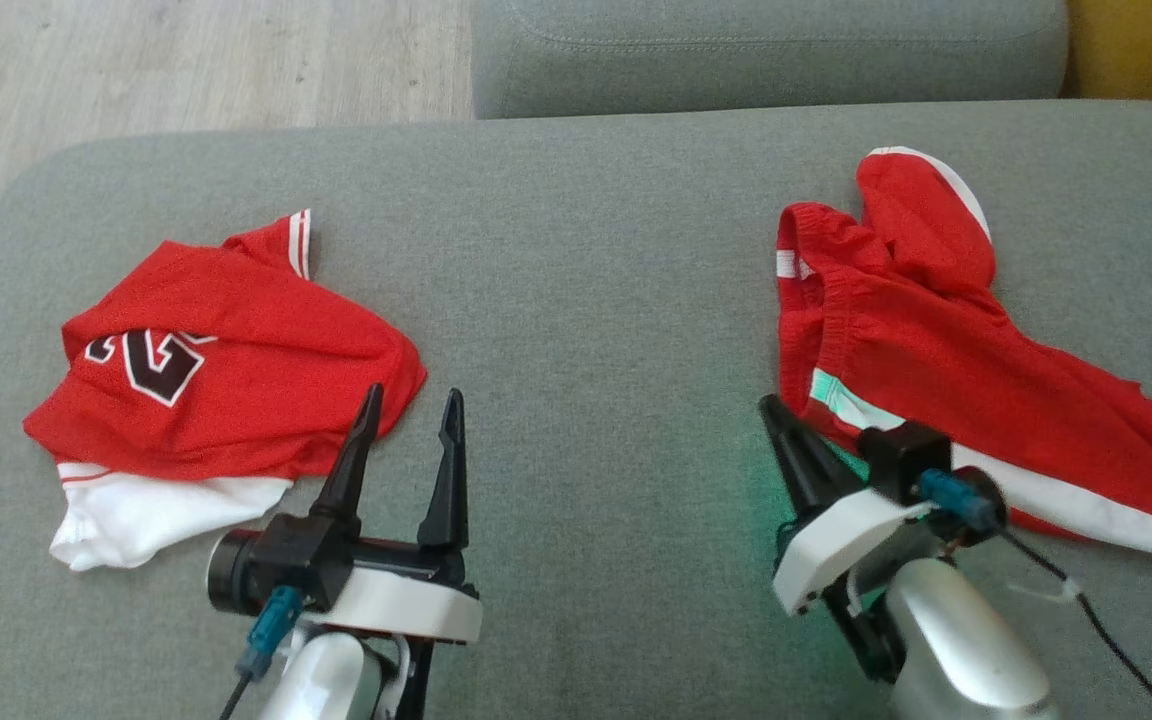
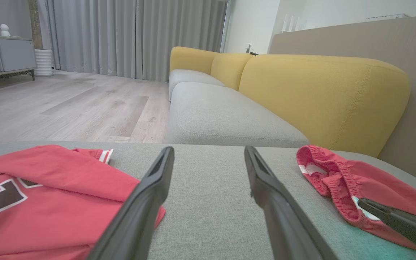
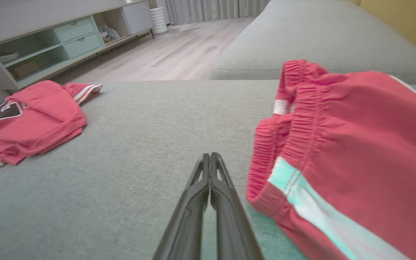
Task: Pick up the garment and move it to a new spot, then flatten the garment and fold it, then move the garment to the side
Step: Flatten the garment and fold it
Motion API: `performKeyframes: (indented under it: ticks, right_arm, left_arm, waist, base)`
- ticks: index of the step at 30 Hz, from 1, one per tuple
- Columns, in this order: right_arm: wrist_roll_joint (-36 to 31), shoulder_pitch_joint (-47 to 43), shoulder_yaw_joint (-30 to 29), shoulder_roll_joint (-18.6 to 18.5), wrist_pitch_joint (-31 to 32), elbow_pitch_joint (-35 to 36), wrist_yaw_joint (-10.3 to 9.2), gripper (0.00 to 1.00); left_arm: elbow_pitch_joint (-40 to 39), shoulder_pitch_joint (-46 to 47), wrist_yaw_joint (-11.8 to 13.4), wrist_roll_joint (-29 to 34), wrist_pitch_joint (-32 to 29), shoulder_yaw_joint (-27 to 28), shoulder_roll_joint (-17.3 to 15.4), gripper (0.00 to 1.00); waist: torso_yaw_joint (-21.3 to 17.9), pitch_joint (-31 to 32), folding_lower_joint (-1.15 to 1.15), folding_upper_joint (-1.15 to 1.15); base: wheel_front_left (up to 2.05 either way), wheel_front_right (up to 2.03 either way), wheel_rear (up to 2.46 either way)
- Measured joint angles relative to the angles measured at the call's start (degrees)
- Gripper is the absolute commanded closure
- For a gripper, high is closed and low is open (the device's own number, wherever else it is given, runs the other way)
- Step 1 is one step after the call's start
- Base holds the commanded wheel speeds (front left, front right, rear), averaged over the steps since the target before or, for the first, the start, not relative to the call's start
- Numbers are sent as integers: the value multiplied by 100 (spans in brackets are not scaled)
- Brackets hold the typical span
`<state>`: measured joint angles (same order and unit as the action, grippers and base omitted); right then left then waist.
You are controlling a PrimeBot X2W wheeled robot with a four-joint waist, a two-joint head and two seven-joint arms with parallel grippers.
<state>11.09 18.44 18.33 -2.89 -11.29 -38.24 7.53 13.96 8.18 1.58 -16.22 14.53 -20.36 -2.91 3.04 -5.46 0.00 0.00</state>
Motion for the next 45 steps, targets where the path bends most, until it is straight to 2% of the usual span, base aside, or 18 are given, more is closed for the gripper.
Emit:
performKeyframes:
  ticks: [4, 9, 13, 16, 17, 18, 19, 24, 27, 37, 45]
  right_arm:
    - [91, -160, 277, 1, 126, 260, 0, 100]
    - [65, -247, 246, 0, 170, 448, 0, 100]
    - [-89, -285, -73, 0, 23, 610, 0, 100]
    - [-289, -347, -588, 1, -152, 933, 0, 100]
    - [-344, -405, -755, 5, -192, 1045, 0, 91]
    - [-404, -473, -929, 5, -199, 1155, 0, 43]
    - [-434, -550, -1080, 2, -243, 1260, 0, 0]
    - [-469, -1033, -1696, 7, -292, 1759, 0, 0]
    - [-469, -1296, -1870, 9, -292, 1873, 0, 0]
    - [-512, -1276, -1768, 20, -270, 1788, 0, 0]
    - [-385, -534, -1390, 19, 304, 1219, 0, 0]
  left_arm:
    - [12, -15, -1, 0, 0, 18, 0, 0]
    - [16, -28, -3, 0, 0, 21, 0, 0]
    - [11, -36, -3, 0, 0, 27, 0, 0]
    - [-7, -53, -1, 0, 0, 53, 0, 0]
    - [-26, -55, -1, 0, 0, 58, 0, 0]
    - [-40, -57, 0, 0, 0, 67, 0, 0]
    - [-48, -58, 0, 0, 0, 70, 0, 0]
    - [-57, -73, 0, -54, 0, 77, 0, 0]
    - [-57, -85, 0, -63, 0, 67, 0, 0]
    - [-45, -87, -1, -103, 0, -21, 0, 0]
    - [30, -20, -7, -103, 0, -91, 0, 0]
  waist:
    - [-18, 49, 0, 0]
    - [-25, 84, 0, 0]
    - [-55, 101, 0, 0]
    - [-123, 115, 0, 0]
    - [-146, 118, 0, 0]
    - [-173, 120, 0, 0]
    - [-199, 121, 0, 0]
    - [-333, 113, 0, 0]
    - [-373, 94, 0, 0]
    - [-320, 1, 0, 0]
    - [-45, -184, 1, 0]
  base:
    - [0, 0, 0]
    - [0, 0, 0]
    - [0, 0, 0]
    - [0, 0, 0]
    - [0, 0, 0]
    - [0, 0, 0]
    - [0, 0, 0]
    - [0, 0, 0]
    - [0, 0, 0]
    - [0, 0, 0]
    - [0, 0, 0]
